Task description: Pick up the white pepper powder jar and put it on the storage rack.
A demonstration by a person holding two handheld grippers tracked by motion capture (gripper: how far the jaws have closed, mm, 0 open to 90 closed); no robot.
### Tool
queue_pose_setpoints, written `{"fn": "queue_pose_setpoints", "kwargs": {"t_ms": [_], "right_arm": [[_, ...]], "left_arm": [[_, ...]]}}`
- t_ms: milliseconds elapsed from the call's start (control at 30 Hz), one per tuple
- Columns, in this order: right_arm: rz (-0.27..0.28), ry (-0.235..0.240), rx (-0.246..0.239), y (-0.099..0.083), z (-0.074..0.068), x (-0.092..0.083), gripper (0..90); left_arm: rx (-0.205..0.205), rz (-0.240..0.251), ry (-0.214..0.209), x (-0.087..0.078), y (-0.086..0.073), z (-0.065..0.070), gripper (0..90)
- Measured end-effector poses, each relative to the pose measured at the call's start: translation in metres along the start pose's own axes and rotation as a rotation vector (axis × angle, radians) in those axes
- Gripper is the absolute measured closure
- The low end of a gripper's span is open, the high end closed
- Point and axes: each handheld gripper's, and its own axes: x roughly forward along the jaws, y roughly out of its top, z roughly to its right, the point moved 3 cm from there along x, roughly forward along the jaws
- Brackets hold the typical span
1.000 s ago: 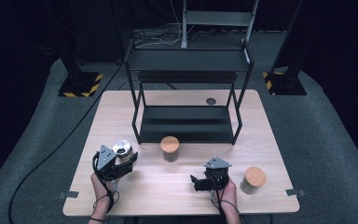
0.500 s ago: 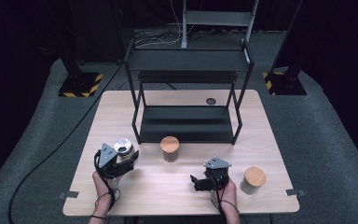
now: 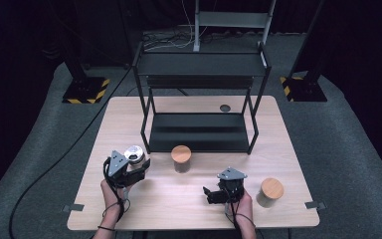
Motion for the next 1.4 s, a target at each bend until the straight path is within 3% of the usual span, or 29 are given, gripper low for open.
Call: {"fn": "queue_pose_setpoints", "kwargs": {"t_ms": [433, 1400], "right_arm": [[-0.002, 0.001, -0.001, 0.000, 0.000, 0.000, 0.8], [-0.001, 0.002, -0.002, 0.000, 0.000, 0.000, 0.7]], "left_arm": [[-0.021, 0.012, -0.042, 0.006, 0.002, -0.003, 30.1], [0.021, 0.010, -0.055, 0.021, 0.012, 0.002, 30.1]]}}
